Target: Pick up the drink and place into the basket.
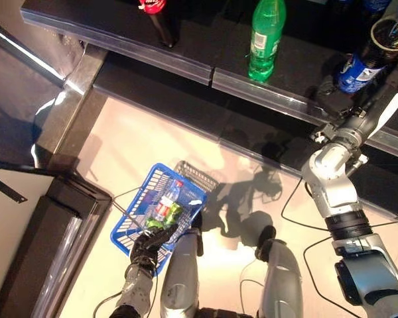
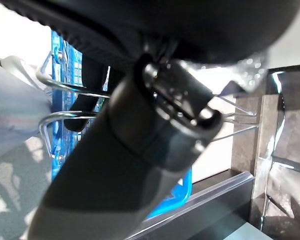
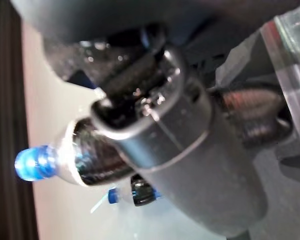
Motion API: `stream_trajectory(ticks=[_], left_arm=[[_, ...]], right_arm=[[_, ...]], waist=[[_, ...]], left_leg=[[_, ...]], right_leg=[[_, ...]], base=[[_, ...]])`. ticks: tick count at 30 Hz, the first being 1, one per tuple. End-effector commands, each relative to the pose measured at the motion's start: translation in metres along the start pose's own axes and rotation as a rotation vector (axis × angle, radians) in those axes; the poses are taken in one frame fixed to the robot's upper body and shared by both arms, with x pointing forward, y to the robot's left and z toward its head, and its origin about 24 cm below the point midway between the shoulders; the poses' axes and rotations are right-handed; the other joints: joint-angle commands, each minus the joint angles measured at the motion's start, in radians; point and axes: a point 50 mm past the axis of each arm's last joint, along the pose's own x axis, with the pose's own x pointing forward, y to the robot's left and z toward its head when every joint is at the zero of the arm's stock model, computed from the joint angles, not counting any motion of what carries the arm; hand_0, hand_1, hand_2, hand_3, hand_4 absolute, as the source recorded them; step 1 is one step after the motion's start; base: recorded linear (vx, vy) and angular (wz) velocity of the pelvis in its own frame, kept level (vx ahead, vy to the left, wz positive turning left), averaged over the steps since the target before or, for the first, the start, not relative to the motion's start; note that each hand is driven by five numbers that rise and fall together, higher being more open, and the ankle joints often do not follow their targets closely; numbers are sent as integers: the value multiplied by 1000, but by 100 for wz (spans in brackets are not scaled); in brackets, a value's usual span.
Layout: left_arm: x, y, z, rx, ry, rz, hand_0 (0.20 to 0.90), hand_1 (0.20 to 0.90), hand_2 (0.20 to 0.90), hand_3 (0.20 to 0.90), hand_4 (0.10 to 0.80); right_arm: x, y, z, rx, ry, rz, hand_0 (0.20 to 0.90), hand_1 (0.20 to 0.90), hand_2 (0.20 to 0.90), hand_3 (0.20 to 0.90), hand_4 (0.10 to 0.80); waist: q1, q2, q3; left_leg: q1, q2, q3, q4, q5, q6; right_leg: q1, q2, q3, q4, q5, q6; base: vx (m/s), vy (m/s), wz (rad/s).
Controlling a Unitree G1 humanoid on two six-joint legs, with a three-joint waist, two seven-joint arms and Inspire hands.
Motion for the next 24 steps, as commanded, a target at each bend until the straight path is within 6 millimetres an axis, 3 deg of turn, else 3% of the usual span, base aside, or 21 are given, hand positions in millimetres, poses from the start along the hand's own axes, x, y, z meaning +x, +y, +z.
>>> stream_trajectory(ticks=[1,16,18,24], left_arm=[[-10,9,11,59,-80,-44,300,300,300,200,100],[-9,4,16,67,-88,-72,300,300,300,200,100],[-9,3,16,68,-91,-78,300,300,300,200,100],[-9,3,18,62,-92,-78,300,300,300,200,100]], right_arm=[[26,4,61,177,-190,-35,900,900,900,900,800],[50,4,86,280,-180,-123,900,900,900,900,800],[54,3,93,282,-196,-135,300,300,300,200,100],[60,2,102,265,-222,-129,300,300,300,200,100]], waist=[[-2,-34,-13],[16,-26,-13],[19,-24,-13],[19,-23,-13]], left_leg=[[-77,-25,-39,136,66,24],[-98,-40,-30,122,37,38],[-100,-45,-30,115,35,41],[-97,-51,-23,106,23,46]], right_leg=[[70,19,-2,-125,93,-31],[20,10,-4,-99,93,-27],[13,11,-3,-97,93,-27],[-1,8,-1,-89,92,-25]], base=[[9,-4,5],[-1,1,4],[0,0,0],[0,0,0]])
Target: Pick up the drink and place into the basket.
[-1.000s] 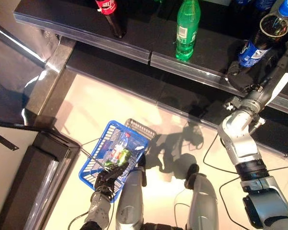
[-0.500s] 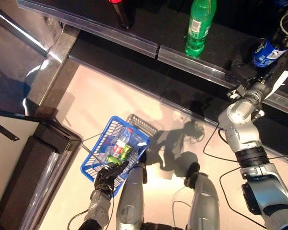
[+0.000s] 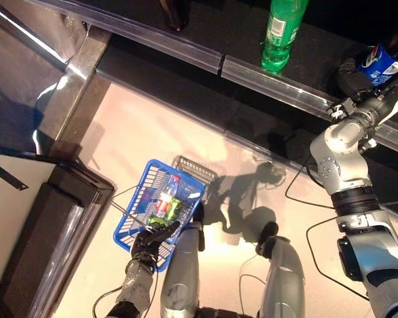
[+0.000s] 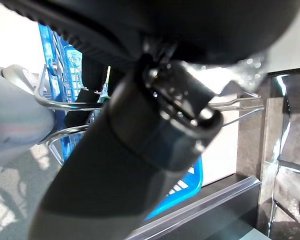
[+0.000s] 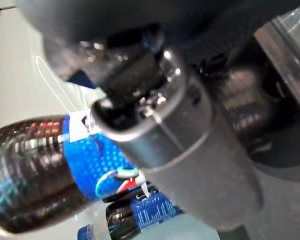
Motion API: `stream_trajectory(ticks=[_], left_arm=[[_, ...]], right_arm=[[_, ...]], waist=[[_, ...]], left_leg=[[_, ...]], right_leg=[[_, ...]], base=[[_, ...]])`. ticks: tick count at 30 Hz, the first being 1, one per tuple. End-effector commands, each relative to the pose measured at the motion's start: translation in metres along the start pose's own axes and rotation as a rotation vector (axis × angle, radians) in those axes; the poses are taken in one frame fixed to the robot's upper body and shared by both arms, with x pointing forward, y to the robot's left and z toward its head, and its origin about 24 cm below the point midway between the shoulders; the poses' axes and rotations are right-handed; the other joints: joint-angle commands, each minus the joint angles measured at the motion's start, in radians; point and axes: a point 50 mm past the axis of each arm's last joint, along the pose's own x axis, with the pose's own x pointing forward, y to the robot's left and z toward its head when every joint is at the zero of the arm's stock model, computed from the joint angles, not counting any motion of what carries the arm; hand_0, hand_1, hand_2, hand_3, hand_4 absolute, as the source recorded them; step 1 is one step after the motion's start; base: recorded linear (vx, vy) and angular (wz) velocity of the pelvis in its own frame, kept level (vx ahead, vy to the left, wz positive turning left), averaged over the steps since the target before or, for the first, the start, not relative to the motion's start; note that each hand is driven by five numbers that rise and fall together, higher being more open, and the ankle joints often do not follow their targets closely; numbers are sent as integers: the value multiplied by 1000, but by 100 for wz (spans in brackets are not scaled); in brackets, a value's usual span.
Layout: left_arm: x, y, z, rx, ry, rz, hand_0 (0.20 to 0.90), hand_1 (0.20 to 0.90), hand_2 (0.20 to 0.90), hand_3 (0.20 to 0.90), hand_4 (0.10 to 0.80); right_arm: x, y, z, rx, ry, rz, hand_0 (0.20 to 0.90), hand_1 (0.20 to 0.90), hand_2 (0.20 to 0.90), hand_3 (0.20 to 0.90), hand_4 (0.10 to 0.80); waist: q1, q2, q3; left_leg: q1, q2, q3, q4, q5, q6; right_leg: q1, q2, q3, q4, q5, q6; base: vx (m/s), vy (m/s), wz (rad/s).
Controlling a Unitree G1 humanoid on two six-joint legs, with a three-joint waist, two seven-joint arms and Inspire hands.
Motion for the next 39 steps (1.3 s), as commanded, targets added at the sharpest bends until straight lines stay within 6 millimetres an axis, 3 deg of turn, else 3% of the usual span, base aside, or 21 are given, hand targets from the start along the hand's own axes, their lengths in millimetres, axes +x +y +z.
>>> stream_trajectory(ticks=[1,11,24,33,37,39], left_arm=[[-12,10,12,32,-84,-47,300,300,300,200,100],[-14,11,13,23,-102,-53,300,300,300,200,100],[-17,27,26,-22,-191,31,300,300,300,200,100],[-23,42,35,12,-269,67,300,300,300,200,100],[-24,40,44,11,-317,53,300,300,300,200,100],[-24,37,50,22,-344,47,300,300,300,200,100]], right_arm=[[21,12,88,182,-289,21,300,300,300,200,100],[16,17,106,209,-366,98,300,300,300,200,100],[-29,14,124,227,-573,317,300,300,300,200,100],[-68,2,106,251,-582,555,300,300,300,200,100],[-84,0,89,275,-495,699,300,300,300,200,100],[-101,2,71,272,-408,815,300,300,300,200,100]], waist=[[1,-23,-13],[0,-25,-13],[-40,-41,-13],[-67,-71,-61],[-75,-87,-101],[-76,-101,-126]], left_leg=[[-33,-38,-2,93,17,45],[-26,-44,2,92,3,49],[75,-17,-1,138,26,24],[187,23,25,107,70,2],[225,39,37,82,80,-7],[252,41,40,59,85,-8]], right_leg=[[56,26,17,-119,102,-22],[45,25,18,-101,92,-25],[162,45,24,-81,45,-52],[297,66,15,-123,28,-73],[342,76,15,-157,29,-73],[373,80,17,-184,34,-68]], base=[[0,0,0],[0,0,0],[-11,11,0],[15,11,-2],[30,-3,-8],[45,-33,-8]])
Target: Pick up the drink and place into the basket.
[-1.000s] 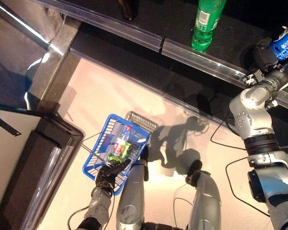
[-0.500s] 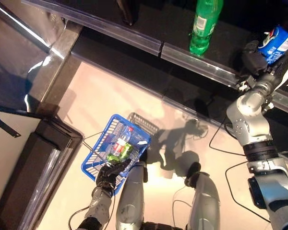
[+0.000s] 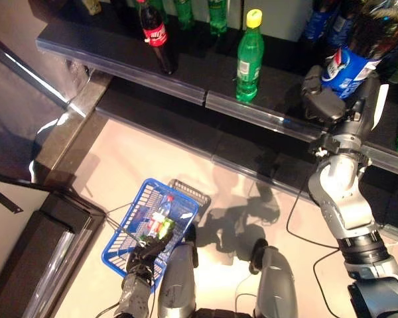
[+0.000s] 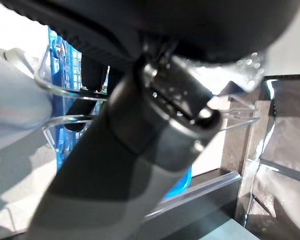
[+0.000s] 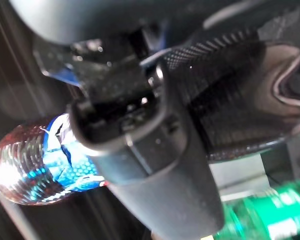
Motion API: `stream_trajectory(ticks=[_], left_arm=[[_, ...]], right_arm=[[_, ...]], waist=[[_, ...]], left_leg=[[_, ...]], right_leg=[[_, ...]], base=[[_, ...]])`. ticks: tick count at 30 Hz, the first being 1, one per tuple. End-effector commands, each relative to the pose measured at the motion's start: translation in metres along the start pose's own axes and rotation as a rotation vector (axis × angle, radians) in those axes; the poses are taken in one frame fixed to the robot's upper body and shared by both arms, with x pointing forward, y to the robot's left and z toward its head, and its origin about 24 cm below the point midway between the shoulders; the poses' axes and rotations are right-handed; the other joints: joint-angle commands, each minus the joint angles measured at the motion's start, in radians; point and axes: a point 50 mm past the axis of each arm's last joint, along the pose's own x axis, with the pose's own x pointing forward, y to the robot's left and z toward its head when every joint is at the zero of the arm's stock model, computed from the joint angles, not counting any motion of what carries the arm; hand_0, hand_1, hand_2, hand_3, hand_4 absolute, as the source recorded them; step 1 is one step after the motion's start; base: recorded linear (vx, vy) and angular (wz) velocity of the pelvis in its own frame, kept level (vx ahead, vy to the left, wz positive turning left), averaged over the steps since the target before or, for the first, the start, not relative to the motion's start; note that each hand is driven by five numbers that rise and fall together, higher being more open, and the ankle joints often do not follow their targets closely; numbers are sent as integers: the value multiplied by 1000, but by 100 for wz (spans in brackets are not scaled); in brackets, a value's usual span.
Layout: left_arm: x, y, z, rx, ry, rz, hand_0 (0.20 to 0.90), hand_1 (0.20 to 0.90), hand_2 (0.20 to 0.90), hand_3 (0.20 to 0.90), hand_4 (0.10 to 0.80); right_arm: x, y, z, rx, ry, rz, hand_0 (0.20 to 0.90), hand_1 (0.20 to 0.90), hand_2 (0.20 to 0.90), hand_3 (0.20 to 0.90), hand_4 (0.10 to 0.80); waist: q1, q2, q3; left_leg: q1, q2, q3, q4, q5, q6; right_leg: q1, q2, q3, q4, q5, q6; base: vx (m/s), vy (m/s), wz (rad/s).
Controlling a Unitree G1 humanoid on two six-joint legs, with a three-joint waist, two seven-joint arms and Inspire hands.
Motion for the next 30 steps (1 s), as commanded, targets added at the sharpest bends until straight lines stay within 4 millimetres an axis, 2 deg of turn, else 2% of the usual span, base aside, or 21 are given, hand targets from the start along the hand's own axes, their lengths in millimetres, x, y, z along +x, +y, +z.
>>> stream_trajectory(ticks=[1,4,10,12,16,20,24,30], left_arm=[[-11,0,73,68,-397,-111,300,300,300,200,100],[-13,1,77,72,-419,-121,300,300,300,200,100],[-19,-8,88,45,-479,-204,300,300,300,200,100],[-28,-27,101,41,-521,-309,300,300,300,200,100],[-40,-45,110,72,-551,-433,300,300,300,200,100],[-53,-61,117,103,-582,-536,300,300,300,200,100],[-75,-88,128,181,-637,-707,300,300,300,200,100],[-99,-113,142,223,-698,-882,300,300,300,200,100]], right_arm=[[-9,34,75,243,-364,255,300,300,300,200,100],[-23,42,61,292,-286,348,300,300,300,200,100],[-40,58,59,383,-236,515,300,300,300,200,100],[-55,77,60,440,-194,685,300,300,300,200,100],[-70,94,58,428,-164,830,300,300,300,200,100],[-75,100,52,433,-113,875,300,300,300,200,100],[-81,112,40,458,-29,900,300,300,300,200,100],[-84,122,19,489,87,841,300,300,300,200,100]], waist=[[-1,-69,-139],[3,-78,-163],[10,-77,-176],[30,-72,-174],[60,-69,-178],[83,-67,-181],[120,-58,-178],[161,-47,-165]], left_leg=[[12,13,11,117,86,-9],[41,15,16,94,82,-8],[53,19,10,93,93,-13],[56,7,-5,90,100,-14],[62,-9,-25,72,104,-12],[65,-22,-46,55,101,-9],[60,-46,-81,41,98,-5],[52,-70,-119,47,96,-2]], right_leg=[[172,44,-12,-176,51,-54],[206,47,-15,-201,50,-49],[232,55,-24,-216,43,-55],[247,54,-33,-223,42,-58],[269,48,-52,-242,47,-55],[281,43,-68,-256,52,-51],[292,35,-96,-265,56,-47],[305,25,-134,-259,57,-47]], base=[[68,-28,-4],[75,-18,-1],[9,0,1],[-7,29,6],[4,19,14],[-3,8,11],[-26,6,23],[-10,1,25]])
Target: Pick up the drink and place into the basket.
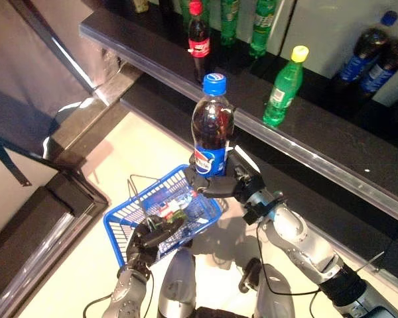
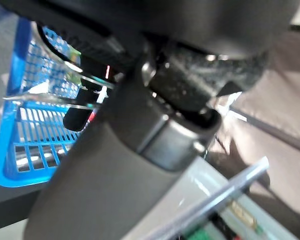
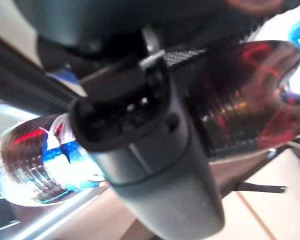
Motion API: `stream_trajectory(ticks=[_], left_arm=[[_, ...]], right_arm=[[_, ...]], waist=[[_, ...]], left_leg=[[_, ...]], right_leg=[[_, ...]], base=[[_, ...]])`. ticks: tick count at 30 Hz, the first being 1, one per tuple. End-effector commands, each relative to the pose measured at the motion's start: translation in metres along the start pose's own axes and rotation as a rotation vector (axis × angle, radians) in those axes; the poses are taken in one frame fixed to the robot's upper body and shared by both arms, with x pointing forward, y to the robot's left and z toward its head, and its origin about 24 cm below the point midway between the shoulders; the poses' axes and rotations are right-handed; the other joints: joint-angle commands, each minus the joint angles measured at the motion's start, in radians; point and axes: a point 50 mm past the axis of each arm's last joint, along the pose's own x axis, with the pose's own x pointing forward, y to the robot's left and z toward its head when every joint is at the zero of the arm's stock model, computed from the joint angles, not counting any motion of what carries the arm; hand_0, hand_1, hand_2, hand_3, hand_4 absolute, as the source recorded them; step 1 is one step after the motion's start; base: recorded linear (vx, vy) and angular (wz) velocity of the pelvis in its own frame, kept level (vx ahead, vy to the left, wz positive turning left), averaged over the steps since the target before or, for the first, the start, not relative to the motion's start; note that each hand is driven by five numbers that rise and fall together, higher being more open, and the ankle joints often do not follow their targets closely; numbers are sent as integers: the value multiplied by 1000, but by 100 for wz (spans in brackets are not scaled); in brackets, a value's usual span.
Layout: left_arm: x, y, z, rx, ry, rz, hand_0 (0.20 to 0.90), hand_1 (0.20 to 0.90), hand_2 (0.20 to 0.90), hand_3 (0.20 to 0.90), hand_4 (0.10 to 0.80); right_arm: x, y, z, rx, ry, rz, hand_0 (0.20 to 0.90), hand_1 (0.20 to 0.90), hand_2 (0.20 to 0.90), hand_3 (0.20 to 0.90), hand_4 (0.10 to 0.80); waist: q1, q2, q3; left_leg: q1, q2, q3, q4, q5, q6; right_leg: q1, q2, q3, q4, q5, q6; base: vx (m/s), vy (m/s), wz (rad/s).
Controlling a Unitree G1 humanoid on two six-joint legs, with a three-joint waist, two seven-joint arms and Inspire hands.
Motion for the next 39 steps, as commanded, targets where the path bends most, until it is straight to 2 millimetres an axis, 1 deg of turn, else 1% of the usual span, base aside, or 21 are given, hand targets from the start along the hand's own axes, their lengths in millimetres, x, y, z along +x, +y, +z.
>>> stream_trajectory(ticks=[1,2,5,6,7,10,14,16,18,22,23,25,26,28,29,31,32,33,37,39], left_arm=[[-14,-66,108,117,-523,-485,300,300,300,200,100],[-18,-74,114,114,-537,-545,300,300,300,200,100],[-26,-90,122,109,-573,-691,300,300,300,200,100],[-31,-99,126,94,-584,-786,300,300,300,200,100],[-31,-101,126,88,-582,-807,300,300,300,200,100],[-40,-119,126,87,-558,-1004,300,300,300,200,100],[-48,-136,128,95,-536,-1161,300,300,300,200,100],[-50,-138,129,84,-530,-1217,300,300,300,200,100],[-53,-140,132,71,-533,-1268,300,300,300,200,100],[-59,-144,138,48,-535,-1388,300,300,300,200,100],[-60,-144,138,47,-536,-1400,300,300,300,200,100],[-62,-145,140,42,-531,-1438,300,300,300,200,100],[-62,-145,140,40,-529,-1444,300,300,300,200,100],[-63,-145,140,39,-528,-1447,300,300,300,200,100],[-64,-145,141,36,-524,-1462,300,300,300,200,100],[-64,-144,142,44,-528,-1466,300,300,300,200,100],[-64,-143,143,44,-529,-1463,300,300,300,200,100],[-64,-143,143,44,-529,-1464,300,300,300,200,100],[-65,-142,142,39,-522,-1480,300,300,300,200,100],[-66,-142,142,40,-523,-1491,300,300,300,200,100]], right_arm=[[28,27,57,162,-330,53,300,300,300,200,100],[32,27,51,153,-314,24,300,300,300,200,100],[39,28,43,144,-285,-10,300,300,300,200,100],[43,29,38,157,-261,-23,300,300,300,200,100],[44,29,37,155,-257,-26,300,300,300,200,100],[50,29,30,142,-227,-42,300,300,300,200,100],[55,30,21,117,-193,-66,300,300,300,200,100],[56,28,14,100,-155,-93,300,300,300,200,100],[58,27,8,89,-132,-119,300,300,300,200,100],[63,20,-6,80,-76,-175,300,300,300,200,100],[63,19,-8,81,-68,-181,300,300,300,200,100],[63,16,-22,93,-11,-215,300,300,300,200,100],[63,16,-26,97,7,-223,300,300,300,200,100],[63,16,-28,101,16,-227,300,300,300,200,100],[58,13,-50,96,108,-263,300,300,300,200,100],[53,9,-65,110,167,-297,300,300,300,200,100],[48,5,-77,141,211,-326,300,300,300,200,100],[47,5,-80,147,221,-332,300,300,300,200,100],[35,3,-105,248,313,-366,300,300,300,200,100],[30,6,-116,319,347,-366,300,300,300,200,100]], waist=[[26,-23,-154],[38,-19,-151],[61,-13,-140],[72,-11,-136],[73,-11,-135],[86,-5,-130],[92,2,-128],[96,6,-128],[102,7,-127],[118,15,-117],[119,15,-117],[128,16,-117],[130,16,-118],[131,16,-119],[141,17,-123],[149,18,-124],[155,15,-120],[156,15,-119],[163,21,-116],[167,23,-114]], left_leg=[[-36,-51,-54,140,51,31],[-37,-59,-67,136,48,33],[-39,-74,-88,133,40,35],[-40,-81,-99,130,36,37],[-40,-83,-101,129,36,37],[-40,-93,-115,124,31,38],[-43,-102,-123,124,29,39],[-45,-105,-125,128,32,37],[-45,-114,-126,124,13,44],[-52,-126,-137,120,11,45],[-53,-127,-139,119,12,45],[-52,-132,-146,115,14,44],[-51,-133,-146,112,13,44],[-51,-134,-147,111,11,45],[-53,-139,-150,103,4,47],[-52,-141,-152,97,-4,48],[-43,-143,-155,101,-32,43],[-43,-144,-154,101,-34,43],[-44,-147,-158,91,-39,43],[-44,-148,-162,88,-38,43]], right_leg=[[178,45,-38,-252,132,-59],[181,42,-50,-254,135,-56],[186,36,-67,-255,137,-52],[189,35,-77,-259,140,-51],[190,35,-78,-259,141,-51],[191,32,-92,-260,145,-49],[194,28,-104,-258,146,-46],[198,25,-111,-255,145,-46],[191,17,-116,-251,146,-42],[185,11,-130,-248,150,-39],[185,11,-132,-248,151,-39],[189,10,-141,-250,152,-37],[190,10,-143,-251,152,-37],[190,10,-143,-251,152,-36],[187,7,-151,-255,155,-34],[187,6,-155,-258,156,-32],[192,5,-145,-251,135,-24],[192,5,-144,-250,134,-24],[189,5,-147,-254,137,-22],[189,6,-149,-257,138,-21]], base=[[8,-10,36],[-6,-16,45],[-30,-28,33],[-14,-34,28],[-5,-32,32],[-9,-15,24],[15,-3,19],[56,10,9],[0,3,7],[-28,-21,14],[7,-32,15],[22,-26,17],[16,-10,10],[8,-10,10],[3,-31,8],[20,-60,3],[45,-70,7],[39,-66,8],[-10,-9,3],[-4,-17,0]])
